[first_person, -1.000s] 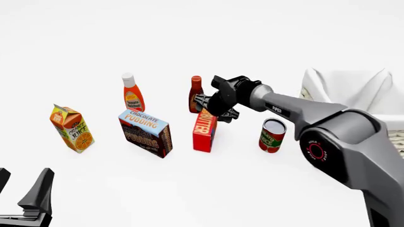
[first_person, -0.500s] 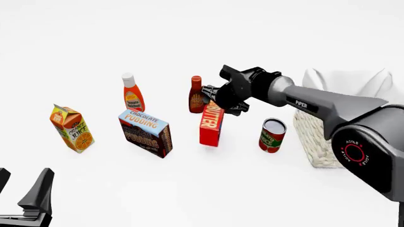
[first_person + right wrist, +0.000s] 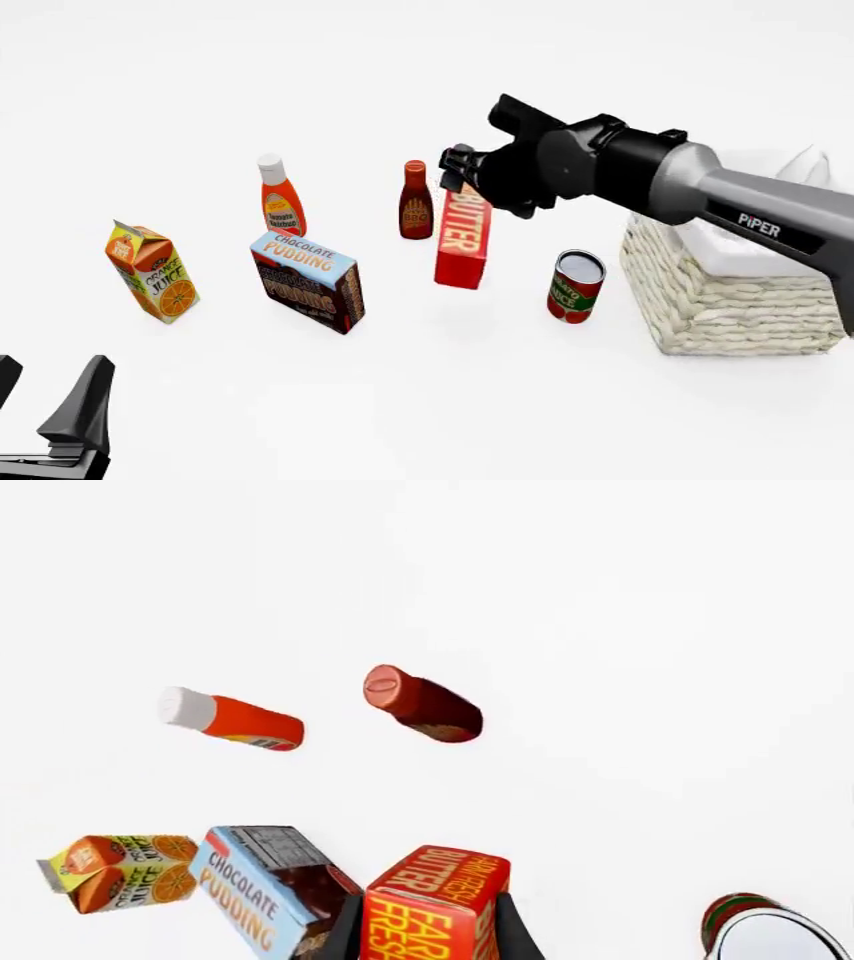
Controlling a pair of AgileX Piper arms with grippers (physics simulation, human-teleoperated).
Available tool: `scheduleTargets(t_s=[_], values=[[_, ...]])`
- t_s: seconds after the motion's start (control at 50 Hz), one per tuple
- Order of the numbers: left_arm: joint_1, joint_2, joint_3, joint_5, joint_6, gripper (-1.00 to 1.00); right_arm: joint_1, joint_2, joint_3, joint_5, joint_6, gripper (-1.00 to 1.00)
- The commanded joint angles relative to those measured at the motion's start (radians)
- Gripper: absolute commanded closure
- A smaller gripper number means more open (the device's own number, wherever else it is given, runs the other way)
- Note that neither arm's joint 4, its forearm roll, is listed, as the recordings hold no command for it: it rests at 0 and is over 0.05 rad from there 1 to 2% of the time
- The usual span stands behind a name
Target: Pick the butter and place it in the basket.
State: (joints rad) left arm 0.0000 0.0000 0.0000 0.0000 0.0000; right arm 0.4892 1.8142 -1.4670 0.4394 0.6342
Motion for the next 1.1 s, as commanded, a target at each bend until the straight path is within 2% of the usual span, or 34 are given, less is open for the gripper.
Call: scheduleTargets(t_s=[0.02,0.22,0.3,0.64,0.72,0.82,0.84,1.1], values=[[0.0,0.0,0.0,0.0,0.0,-1.0,0.021,-0.134,0.05,-0.05,0.004,1.0],[0.0,0.0,0.0,0.0,0.0,-1.0,0.027,-0.235,0.095,-0.092,0.005,1.0],[0.0,0.0,0.0,0.0,0.0,-1.0,0.018,-0.299,0.124,-0.132,-0.026,1.0],[0.0,0.0,0.0,0.0,0.0,-1.0,-0.021,-0.458,0.246,-0.251,-0.058,1.0],[0.0,0.0,0.0,0.0,0.0,-1.0,-0.04,-0.512,0.284,-0.302,-0.073,1.0],[0.0,0.0,0.0,0.0,0.0,-1.0,-0.076,-0.557,0.335,-0.355,-0.062,1.0],[0.0,0.0,0.0,0.0,0.0,-1.0,-0.082,-0.561,0.347,-0.365,-0.047,1.0],[0.0,0.0,0.0,0.0,0.0,-1.0,-0.127,-0.702,0.42,-0.45,-0.081,1.0]])
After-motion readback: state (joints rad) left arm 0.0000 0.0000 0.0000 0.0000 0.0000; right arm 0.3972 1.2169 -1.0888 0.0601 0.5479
